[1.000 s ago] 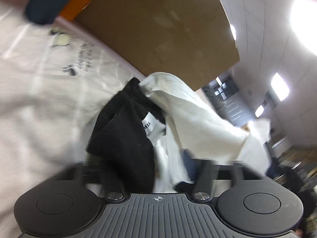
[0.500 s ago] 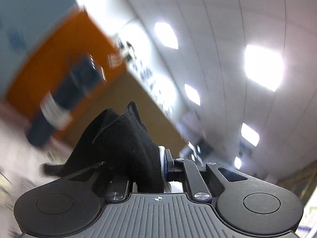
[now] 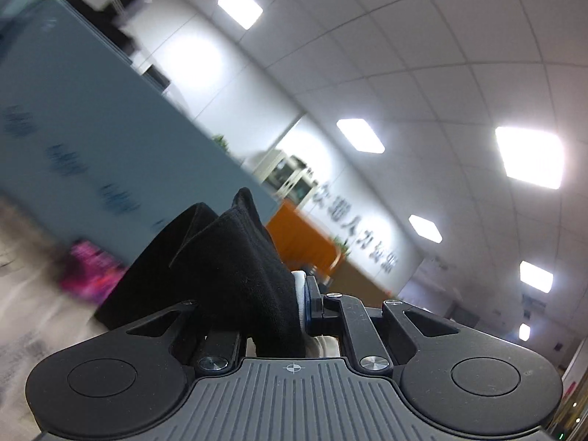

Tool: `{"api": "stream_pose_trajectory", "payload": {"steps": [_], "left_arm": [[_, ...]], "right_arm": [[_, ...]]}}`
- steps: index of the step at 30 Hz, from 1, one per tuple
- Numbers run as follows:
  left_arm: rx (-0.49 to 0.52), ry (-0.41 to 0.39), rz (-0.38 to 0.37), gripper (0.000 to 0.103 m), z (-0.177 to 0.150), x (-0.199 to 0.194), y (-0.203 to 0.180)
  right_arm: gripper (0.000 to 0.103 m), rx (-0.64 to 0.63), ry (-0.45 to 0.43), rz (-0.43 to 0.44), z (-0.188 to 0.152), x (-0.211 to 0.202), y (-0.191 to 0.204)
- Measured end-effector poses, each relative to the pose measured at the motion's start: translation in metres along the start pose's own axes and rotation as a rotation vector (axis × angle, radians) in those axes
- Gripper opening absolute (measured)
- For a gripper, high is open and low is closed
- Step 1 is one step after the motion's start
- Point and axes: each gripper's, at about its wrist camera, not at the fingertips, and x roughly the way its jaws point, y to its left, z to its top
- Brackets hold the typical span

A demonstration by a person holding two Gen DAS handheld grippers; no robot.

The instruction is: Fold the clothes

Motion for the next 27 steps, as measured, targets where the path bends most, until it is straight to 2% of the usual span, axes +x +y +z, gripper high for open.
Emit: {"api": "stream_pose_trajectory", "payload": {"steps": [3,6,8,12,17,22,24,27], "left_arm": [[-0.026,0.078,0.017,0.011,-0.028,-0.034,0.008],[-0.075,0.121,0.039,0.011,-0.051,-0.068,0.015],[-0.135,0.137,0.038,0.011,-0.061,-0.091,0.023],[-0.248,0.179,0.061,0.011,-0.077,-0.111,0.042],[-0.246,0.258,0.154,0.011,-0.097,-0.123,0.055],[-0.2,0.246,0.245,0.011,-0.101,-0.142,0.06],[-0.198,0.216,0.289,0.016,-0.095,-0.153,0.064],[-0.192,0.135,0.346,0.032,-0.08,-0.17,0.069]], "right_arm": [[0.005,-0.089,0.02,0.026,-0.019,-0.037,0.014],[0.005,-0.143,0.036,0.015,-0.035,-0.071,0.019],[0.005,-0.138,0.037,-0.018,-0.044,-0.094,0.016],[0.005,-0.076,0.07,-0.125,-0.059,-0.127,0.0],[0.005,-0.104,0.176,-0.254,-0.084,-0.151,-0.007],[0.006,-0.104,0.226,-0.309,-0.095,-0.165,-0.015],[0.007,-0.127,0.218,-0.34,-0.092,-0.172,-0.016],[0.013,-0.143,0.135,-0.411,-0.076,-0.187,-0.021]]}}
